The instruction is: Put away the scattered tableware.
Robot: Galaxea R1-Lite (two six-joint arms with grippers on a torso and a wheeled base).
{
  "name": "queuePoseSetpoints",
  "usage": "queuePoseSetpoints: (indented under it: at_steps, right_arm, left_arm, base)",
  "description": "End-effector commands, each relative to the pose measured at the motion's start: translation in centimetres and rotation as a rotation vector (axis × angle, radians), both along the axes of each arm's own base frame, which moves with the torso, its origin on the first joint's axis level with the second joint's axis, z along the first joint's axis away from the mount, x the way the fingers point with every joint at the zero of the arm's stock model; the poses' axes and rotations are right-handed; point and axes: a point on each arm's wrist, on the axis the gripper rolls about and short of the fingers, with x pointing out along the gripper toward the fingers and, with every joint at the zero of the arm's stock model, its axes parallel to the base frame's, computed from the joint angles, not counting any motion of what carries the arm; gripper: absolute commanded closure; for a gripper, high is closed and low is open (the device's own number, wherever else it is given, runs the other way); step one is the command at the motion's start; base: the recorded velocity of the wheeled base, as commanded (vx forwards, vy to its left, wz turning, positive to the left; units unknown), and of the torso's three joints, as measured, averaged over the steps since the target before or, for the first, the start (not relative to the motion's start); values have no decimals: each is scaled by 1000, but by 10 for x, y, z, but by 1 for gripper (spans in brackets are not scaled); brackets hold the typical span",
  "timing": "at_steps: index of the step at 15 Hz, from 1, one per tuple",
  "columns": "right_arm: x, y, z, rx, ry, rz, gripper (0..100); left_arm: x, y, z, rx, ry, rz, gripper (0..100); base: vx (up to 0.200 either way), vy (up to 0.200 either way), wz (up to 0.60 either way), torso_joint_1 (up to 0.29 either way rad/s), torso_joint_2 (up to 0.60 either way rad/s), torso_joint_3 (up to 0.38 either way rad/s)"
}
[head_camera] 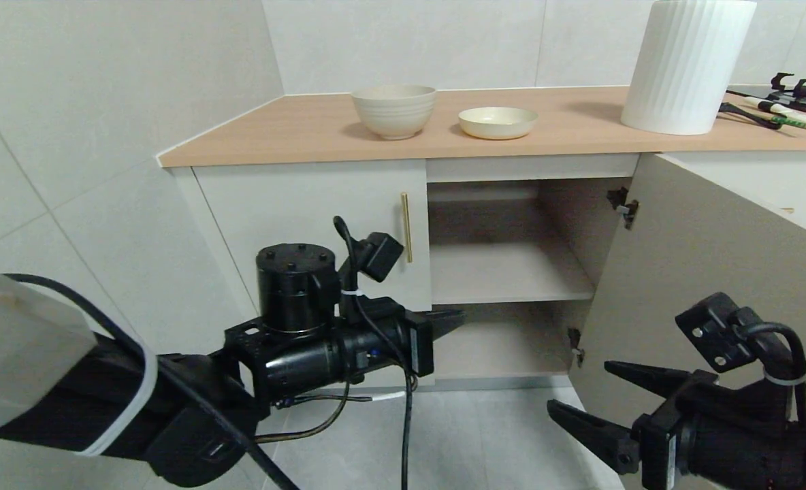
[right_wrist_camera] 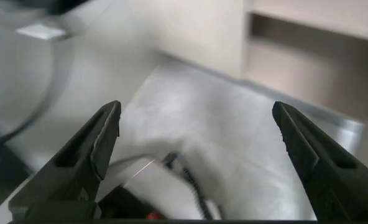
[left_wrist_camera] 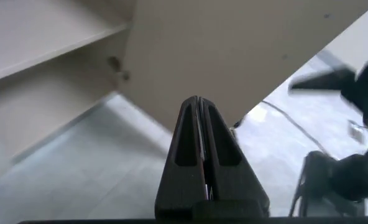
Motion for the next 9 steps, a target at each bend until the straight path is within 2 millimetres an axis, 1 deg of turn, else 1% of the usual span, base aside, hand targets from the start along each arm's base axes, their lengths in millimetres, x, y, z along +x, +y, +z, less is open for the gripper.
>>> queuePoseSetpoints:
  at_steps: [1, 2, 3, 4, 5, 6, 7, 8, 9]
  right_arm:
    - [11, 7, 5, -4, -1, -18, 0]
    - [19, 8, 14, -8, 7, -31, 0]
    - [27, 8, 21, -18, 32, -32, 0]
    - [36, 8, 35, -5, 48, -3, 0]
    - [44, 10, 44, -1, 61, 13, 0]
    - [50, 12, 49, -2, 70, 14, 0]
    - [62, 19, 57, -6, 77, 7, 0]
    - [67, 22, 59, -6, 77, 3, 0]
    - [79, 28, 59, -9, 85, -14, 0]
  left_arm:
    - [-9, 53, 19, 7, -62, 127, 100]
    - [-13, 76, 25, 8, -81, 187, 100]
    - [-17, 93, 30, 5, -95, 239, 100]
    - [-22, 111, 34, 2, -107, 296, 100]
    - [-27, 123, 37, 4, -107, 335, 100]
    - [-31, 131, 40, 10, -100, 361, 0]
    - [-42, 141, 45, 24, -70, 390, 0]
    - [-44, 143, 46, 27, -59, 391, 0]
    - [-50, 144, 46, 35, -44, 394, 0]
  base:
    - [0, 0, 0, 0, 0, 0]
    - [0, 0, 0, 0, 0, 0]
    - [0, 0, 0, 0, 0, 0]
    - [0, 0, 0, 0, 0, 0]
    - [0, 0, 0, 0, 0, 0]
    - [0, 0, 0, 0, 0, 0]
    - [0, 0, 0, 0, 0, 0]
    - [0, 0, 0, 0, 0, 0]
    - [0, 0, 0, 0, 0, 0]
